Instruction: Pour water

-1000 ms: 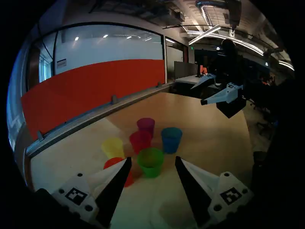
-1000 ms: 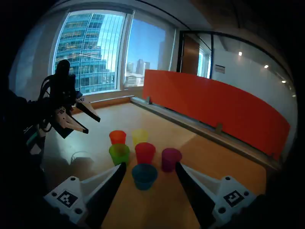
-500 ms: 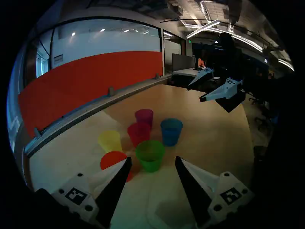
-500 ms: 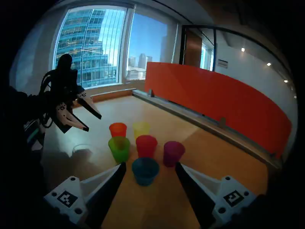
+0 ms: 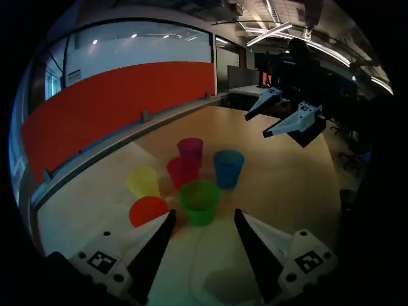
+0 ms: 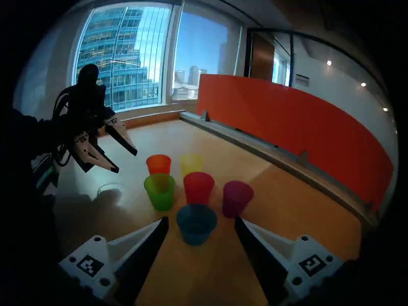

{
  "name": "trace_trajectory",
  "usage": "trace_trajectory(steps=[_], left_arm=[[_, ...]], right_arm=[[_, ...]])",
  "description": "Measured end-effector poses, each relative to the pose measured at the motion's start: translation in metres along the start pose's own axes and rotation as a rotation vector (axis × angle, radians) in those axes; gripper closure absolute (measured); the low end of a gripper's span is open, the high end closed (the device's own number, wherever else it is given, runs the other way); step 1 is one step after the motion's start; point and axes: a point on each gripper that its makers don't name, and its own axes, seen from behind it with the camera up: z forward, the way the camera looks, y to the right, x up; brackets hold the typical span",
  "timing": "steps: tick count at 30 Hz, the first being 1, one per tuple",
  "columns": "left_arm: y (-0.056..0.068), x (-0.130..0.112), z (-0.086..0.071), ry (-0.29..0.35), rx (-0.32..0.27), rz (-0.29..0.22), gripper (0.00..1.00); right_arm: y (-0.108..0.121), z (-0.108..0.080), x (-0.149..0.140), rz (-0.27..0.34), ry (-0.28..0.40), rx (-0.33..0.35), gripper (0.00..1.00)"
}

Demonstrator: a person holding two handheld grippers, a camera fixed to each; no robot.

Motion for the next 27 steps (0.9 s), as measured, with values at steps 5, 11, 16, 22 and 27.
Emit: trace_trajectory(steps=[5,11,16,22,27], left_arm=[[-0.001,-0.003,0.002,-0.005,-0.002,-0.005,0.15],[-0.002,-0.005,0.004,-0.007,0.0,-0.006,0.16],[-0.002,-0.006,0.005,-0.008,-0.002,-0.007,0.16],[-0.002,-0.006,0.007,-0.009,-0.002,-0.007,0.16],[-0.002,-0.007,0.007,-0.011,-0.004,-0.006,0.15]], right_arm=[[0.0,0.01,-0.012,-0.01,-0.02,0.006,0.0],[-0.003,0.026,-0.026,-0.016,-0.046,0.016,0.0],[-0.006,0.038,-0.036,-0.008,-0.06,0.027,0.0],[-0.006,0.053,-0.05,-0.001,-0.091,0.028,0.0],[-0.006,0.066,-0.059,0.011,-0.113,0.031,0.0]])
